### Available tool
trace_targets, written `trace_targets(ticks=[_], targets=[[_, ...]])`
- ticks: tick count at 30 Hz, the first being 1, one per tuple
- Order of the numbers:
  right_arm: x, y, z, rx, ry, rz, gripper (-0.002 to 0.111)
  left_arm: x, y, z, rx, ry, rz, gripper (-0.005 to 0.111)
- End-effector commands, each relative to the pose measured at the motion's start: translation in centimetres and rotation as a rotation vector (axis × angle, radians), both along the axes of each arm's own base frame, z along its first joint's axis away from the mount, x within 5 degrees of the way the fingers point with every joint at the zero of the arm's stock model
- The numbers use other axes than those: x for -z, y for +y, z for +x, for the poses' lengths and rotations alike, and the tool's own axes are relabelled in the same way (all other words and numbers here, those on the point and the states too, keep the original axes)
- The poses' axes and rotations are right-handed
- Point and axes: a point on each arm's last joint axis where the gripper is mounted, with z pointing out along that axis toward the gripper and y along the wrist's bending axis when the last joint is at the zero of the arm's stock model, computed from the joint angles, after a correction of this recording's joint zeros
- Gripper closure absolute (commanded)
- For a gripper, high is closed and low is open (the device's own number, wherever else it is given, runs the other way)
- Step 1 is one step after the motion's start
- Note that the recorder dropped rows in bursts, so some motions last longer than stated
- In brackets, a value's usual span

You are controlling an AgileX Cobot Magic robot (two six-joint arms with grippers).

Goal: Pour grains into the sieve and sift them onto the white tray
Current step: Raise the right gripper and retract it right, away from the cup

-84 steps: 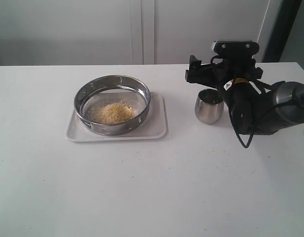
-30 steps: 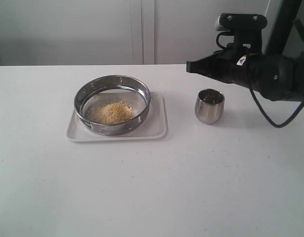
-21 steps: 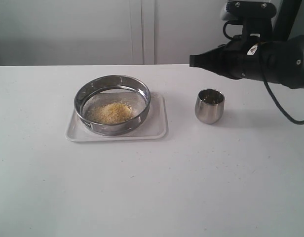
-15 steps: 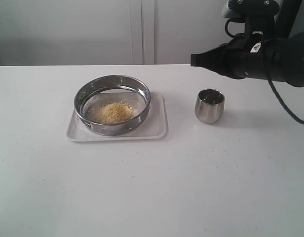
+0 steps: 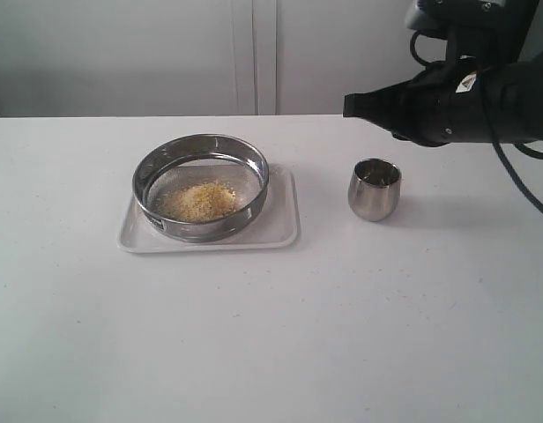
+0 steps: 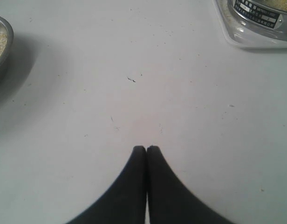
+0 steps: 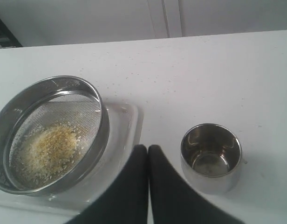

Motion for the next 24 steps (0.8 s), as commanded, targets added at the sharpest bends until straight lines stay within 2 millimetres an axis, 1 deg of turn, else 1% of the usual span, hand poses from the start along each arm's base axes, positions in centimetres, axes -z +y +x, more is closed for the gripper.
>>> trace_targets(ticks=[1, 6, 10, 13, 17, 19, 24], targets=[[-0.7, -0.3, -0.8, -0.005, 0.023, 0.007, 0.108, 0.3, 0.0, 0.0, -0.004, 0.007, -0.014, 0.107], [-1.3, -0.4, -1.6, -0.019, 0.050, 0.005, 0.108, 0.3, 0.0, 0.0, -0.004, 0.007, -0.014, 0.107], [-2.1, -0.6, -2.9, -0.042, 0.082, -0.010, 0.108, 0.3, 0.0, 0.0, -0.004, 0.007, -0.014, 0.107], [-3.0, -1.5, -3.9, -0.033, 0.107, -0.008, 0.108, 0.3, 0.0, 0.0, -0.004, 0.007, -0.014, 0.107], [-3.3, -2.6, -4.2, 0.015, 0.133, 0.007, 0.108, 0.3, 0.0, 0.0, -0.004, 0.007, -0.014, 0.107], [-3.3, -2.8, -4.2, 0.044, 0.143, 0.031, 0.108, 0.3, 0.0, 0.0, -0.004, 0.007, -0.014, 0.107], [-3.7, -3.6, -4.4, 0.128, 0.137, 0.022, 0.108, 0.3, 0.0, 0.0, -0.004, 0.007, -0.014, 0.107]])
